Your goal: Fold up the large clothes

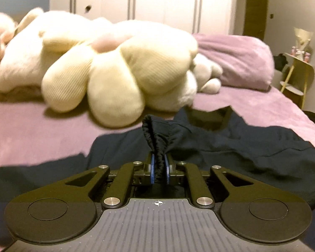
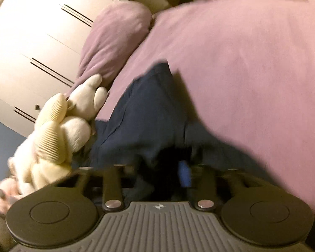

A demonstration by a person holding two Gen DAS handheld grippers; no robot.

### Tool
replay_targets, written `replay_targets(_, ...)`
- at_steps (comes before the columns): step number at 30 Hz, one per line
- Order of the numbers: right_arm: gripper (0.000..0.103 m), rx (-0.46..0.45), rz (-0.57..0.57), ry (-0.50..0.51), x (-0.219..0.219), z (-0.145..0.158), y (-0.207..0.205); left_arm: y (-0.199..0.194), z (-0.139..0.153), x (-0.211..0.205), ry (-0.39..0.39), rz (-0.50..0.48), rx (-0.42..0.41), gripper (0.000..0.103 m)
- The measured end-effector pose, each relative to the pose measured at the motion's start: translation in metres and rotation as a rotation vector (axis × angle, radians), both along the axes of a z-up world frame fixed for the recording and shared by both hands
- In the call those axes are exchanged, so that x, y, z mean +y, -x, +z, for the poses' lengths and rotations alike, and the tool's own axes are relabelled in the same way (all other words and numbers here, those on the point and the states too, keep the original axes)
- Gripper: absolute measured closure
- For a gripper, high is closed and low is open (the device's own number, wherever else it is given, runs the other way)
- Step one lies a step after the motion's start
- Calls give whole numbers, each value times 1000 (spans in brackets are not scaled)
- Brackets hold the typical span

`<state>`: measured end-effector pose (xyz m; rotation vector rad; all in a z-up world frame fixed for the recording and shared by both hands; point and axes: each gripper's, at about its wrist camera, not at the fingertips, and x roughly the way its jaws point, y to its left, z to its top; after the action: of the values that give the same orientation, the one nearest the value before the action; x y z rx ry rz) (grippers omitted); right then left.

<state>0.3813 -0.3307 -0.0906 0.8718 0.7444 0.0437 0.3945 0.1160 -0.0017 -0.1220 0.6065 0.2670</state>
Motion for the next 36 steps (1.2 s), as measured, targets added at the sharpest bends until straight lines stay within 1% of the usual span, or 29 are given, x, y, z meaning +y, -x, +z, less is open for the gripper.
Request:
replay_targets(2,89,-50,-31,73,-2,11,1,-10,-8,-8,-47,2,4,90)
replay_targets(3,90,-64,-46,101,-3,12,3,-16,-17,-10,-63,1,27,90)
replay_targets(5,90,-61,-34,152,-2,5,3,-27,-38,-11,-67,14,109,86)
replay_targets(6,91,-49,-24,189,1,0,2,-31,-47,-10,-67,27,151,77)
replay_targets(7,93,-44,-11,238,3,-5,2,-33,-56,-8,-75,41,179,63)
replay_targets(8,93,-51,3,269,5,-8,2,-30,-60,-6,-86,49,186,58)
replay_targets(10,93,-62,26,289,4,-8,1,-23,-60,0,-94,61,171,36)
replay_targets(11,93,-54,36,287,2,-6,0,-17,-56,6,-91,70,153,29)
replay_targets(12,88,-46,48,285,0,-2,0,-11,-50,12,-93,84,128,22)
replay_targets(13,86,-42,68,287,0,4,0,-4,-44,17,-105,93,97,22)
replay_targets(14,78,-49,82,300,-2,12,5,2,-37,21,-127,103,75,21)
replay_targets(15,66,-78,89,322,-3,21,13,6,-30,23,-147,106,55,21)
replay_targets(16,57,-110,95,349,-1,30,22,8,-25,22,-157,95,37,21)
replay_targets(17,26,-133,84,390,3,37,30,8,-21,19,-151,80,28,21)
replay_targets(18,14,-162,69,443,7,44,37,6,-19,14,-129,57,26,19)
replay_targets(19,14,-194,73,492,13,51,40,3,-18,8,-94,24,30,18)
replay_targets(20,15,-218,86,520,20,57,40,-1,-20,2,-66,-1,35,18)
replay_targets(22,31,-245,124,539,39,65,31,-12,-29,-9,-35,-28,46,17)
replay_targets(23,52,-239,160,556,52,66,22,-18,-35,-15,-37,-27,58,17)
replay_targets(24,68,-225,201,581,68,64,11,-22,-42,-19,-41,-26,75,17)
replay_targets(26,79,-212,280,627,93,56,-10,-31,-56,-22,-50,-25,123,16)
replay_targets(27,83,-192,316,661,104,48,-21,-33,-62,-22,-63,-23,140,13)
replay_targets(28,85,-171,335,706,114,40,-29,-35,-69,-21,-83,-18,153,8)
replay_targets(29,87,-154,349,750,120,31,-35,-37,-74,-19,-102,-9,167,7)
replay_targets(30,93,-130,357,794,122,21,-42,-37,-79,-16,-98,-8,172,3)
replay_targets(31,97,-108,351,862,122,8,-47,-37,-82,-10,-71,-3,166,1)
replay_targets(33,103,-145,328,950,117,-4,-47,-37,-85,4,-13,26,151,0)
replay_targets(35,103,-149,301,950,107,-3,-50,-36,-89,10,1,27,137,0)
replay_targets(36,103,-139,266,972,101,-3,-52,-35,-90,10,-5,20,129,0)
